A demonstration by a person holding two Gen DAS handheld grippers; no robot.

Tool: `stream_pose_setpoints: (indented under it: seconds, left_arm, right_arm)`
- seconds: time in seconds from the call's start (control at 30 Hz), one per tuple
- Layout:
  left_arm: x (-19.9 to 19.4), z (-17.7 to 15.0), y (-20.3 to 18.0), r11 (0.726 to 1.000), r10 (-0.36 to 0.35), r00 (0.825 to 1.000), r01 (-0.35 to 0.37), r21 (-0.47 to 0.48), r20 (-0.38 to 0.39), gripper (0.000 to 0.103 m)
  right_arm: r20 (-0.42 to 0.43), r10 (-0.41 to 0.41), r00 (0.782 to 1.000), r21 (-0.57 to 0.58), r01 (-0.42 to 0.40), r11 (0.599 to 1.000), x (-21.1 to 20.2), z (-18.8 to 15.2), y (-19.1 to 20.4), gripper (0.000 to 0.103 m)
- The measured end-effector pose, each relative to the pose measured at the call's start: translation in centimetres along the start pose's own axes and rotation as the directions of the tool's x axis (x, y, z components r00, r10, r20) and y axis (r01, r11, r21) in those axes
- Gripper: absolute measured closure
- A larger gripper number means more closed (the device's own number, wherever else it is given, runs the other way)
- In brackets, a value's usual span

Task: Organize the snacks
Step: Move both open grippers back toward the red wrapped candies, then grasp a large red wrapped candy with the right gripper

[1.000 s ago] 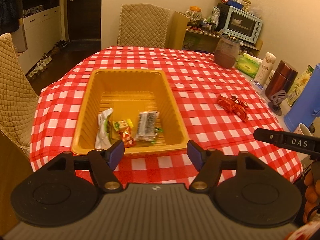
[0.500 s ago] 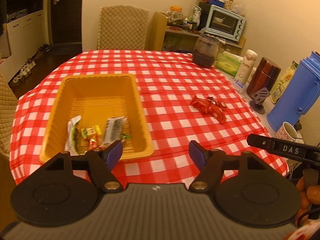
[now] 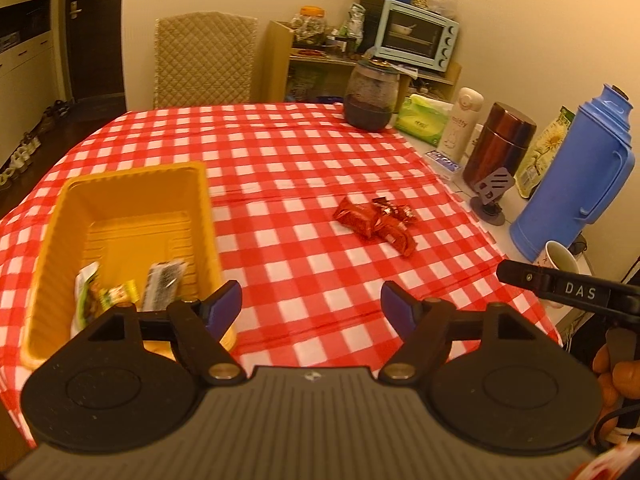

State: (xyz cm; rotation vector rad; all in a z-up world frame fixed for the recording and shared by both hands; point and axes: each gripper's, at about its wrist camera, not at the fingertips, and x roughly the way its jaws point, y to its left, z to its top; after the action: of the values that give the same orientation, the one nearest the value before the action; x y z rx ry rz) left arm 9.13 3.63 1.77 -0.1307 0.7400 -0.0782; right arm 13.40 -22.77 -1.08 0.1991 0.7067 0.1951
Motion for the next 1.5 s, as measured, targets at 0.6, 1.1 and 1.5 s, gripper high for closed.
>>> stream_pose_setpoints:
  seconds: [0.6,1.1,1.5]
  left_arm:
    - [8.6,4.1,-1.9,1.000,-0.008,0.999,0.009,0.024,-0.035,0.027]
    - [15.4,5.9,-1.5,0.999,0.018,0.997,-0.014,0.046,-0.077,0.023]
    - [17.9,6.3,-1.7,0.998,0.013,0.995,-0.008,0.055,-0.099,0.021]
  right_arm:
    - [-0.075,0.080,0.994,-0.211,-0.094,0.973,8.2,3.9,-3.5,0.035]
    - [-0.143,0.209,0.967,-0.352,-0.247,0.903,18.1,3.3,-3.9,0.036]
    - [-0.189,0.198,0.962,-0.442,-0.263,0.858,22.7,3.2,-2.7,0.053]
